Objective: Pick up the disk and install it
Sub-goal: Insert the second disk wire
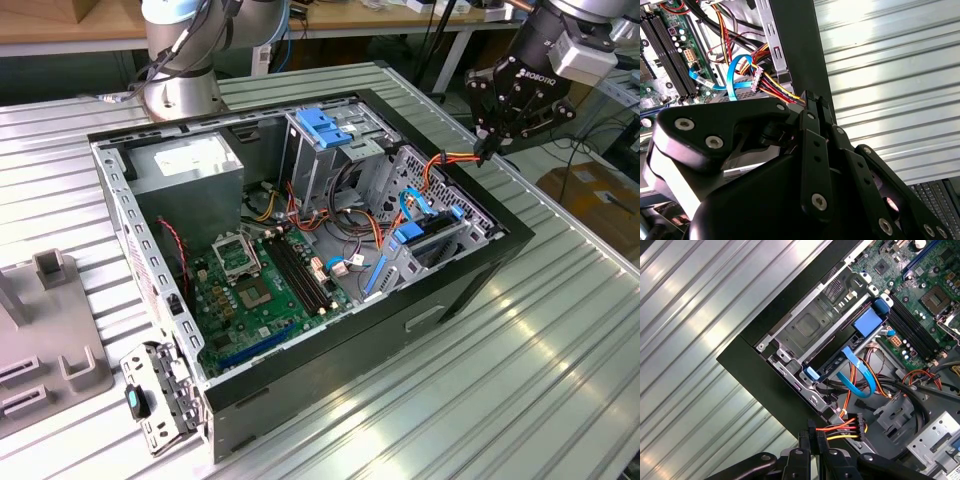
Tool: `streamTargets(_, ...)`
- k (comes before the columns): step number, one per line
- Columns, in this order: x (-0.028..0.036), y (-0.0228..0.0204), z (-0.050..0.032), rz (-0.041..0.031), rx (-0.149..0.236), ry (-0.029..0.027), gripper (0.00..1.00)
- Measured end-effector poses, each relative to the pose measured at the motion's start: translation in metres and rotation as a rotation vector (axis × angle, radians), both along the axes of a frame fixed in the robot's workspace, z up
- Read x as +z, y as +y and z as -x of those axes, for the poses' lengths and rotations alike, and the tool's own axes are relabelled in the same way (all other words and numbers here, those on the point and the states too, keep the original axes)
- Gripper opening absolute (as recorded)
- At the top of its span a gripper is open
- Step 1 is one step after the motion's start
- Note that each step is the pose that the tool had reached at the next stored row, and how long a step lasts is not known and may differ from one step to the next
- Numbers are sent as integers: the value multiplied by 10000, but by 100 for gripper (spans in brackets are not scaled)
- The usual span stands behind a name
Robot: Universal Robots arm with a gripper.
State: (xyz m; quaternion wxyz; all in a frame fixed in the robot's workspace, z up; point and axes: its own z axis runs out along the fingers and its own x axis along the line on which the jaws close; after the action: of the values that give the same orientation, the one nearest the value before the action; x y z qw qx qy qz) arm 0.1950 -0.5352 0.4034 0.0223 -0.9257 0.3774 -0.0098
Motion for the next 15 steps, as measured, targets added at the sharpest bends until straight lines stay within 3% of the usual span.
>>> streamTargets(15,-12,-39,81,-1,0,-4,17)
